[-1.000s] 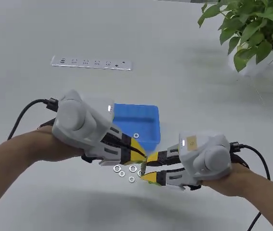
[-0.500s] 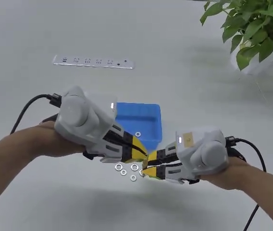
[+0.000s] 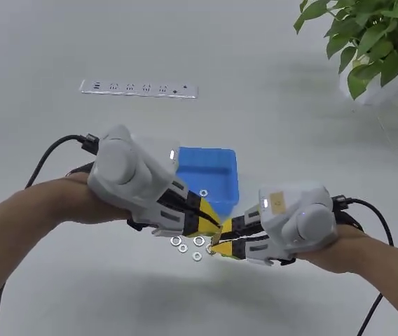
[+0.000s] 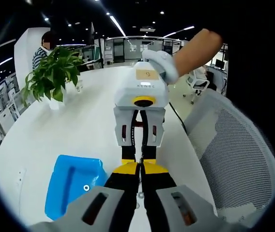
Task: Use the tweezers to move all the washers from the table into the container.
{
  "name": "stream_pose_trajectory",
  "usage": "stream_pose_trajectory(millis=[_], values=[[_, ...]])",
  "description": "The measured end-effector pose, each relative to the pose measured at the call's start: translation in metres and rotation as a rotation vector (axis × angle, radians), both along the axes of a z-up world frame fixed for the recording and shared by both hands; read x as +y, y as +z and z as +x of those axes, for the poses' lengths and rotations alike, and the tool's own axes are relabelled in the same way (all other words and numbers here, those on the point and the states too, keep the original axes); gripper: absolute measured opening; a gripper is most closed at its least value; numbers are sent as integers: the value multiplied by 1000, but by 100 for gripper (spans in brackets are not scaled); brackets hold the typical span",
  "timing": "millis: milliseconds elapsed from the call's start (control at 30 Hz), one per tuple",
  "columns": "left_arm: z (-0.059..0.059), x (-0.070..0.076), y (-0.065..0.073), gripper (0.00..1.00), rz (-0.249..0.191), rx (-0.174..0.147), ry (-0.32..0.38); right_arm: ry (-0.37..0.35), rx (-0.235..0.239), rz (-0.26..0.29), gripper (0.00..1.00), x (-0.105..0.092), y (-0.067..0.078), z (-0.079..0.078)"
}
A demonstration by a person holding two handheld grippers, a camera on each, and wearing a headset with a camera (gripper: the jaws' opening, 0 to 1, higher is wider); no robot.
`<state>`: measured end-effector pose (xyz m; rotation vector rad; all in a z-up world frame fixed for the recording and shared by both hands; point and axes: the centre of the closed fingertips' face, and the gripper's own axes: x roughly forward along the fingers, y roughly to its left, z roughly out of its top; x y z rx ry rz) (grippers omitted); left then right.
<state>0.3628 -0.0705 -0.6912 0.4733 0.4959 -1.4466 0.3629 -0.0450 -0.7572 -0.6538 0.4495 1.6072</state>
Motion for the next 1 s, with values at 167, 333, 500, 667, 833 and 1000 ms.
stream_pose_trajectory(millis=[167, 333, 500, 667, 833, 1000], values=[[0, 0, -4, 5, 24, -16, -12, -1, 1, -1, 8, 0, 0, 0], [1, -2, -6, 5, 37, -29, -18, -9, 6, 1, 8, 0, 0, 0], [2, -2, -6, 5, 34, -29, -13, -12, 7, -1, 8, -1, 0, 1], [2, -3, -6, 5, 35, -28, -6, -16, 7, -1, 8, -1, 0, 1], [2, -4, -1, 5, 15, -24, 3, -18, 7, -3, 8, -1, 0, 1], [1, -5, 0, 5, 11, -25, 4, -18, 6, -5, 8, -1, 0, 0]])
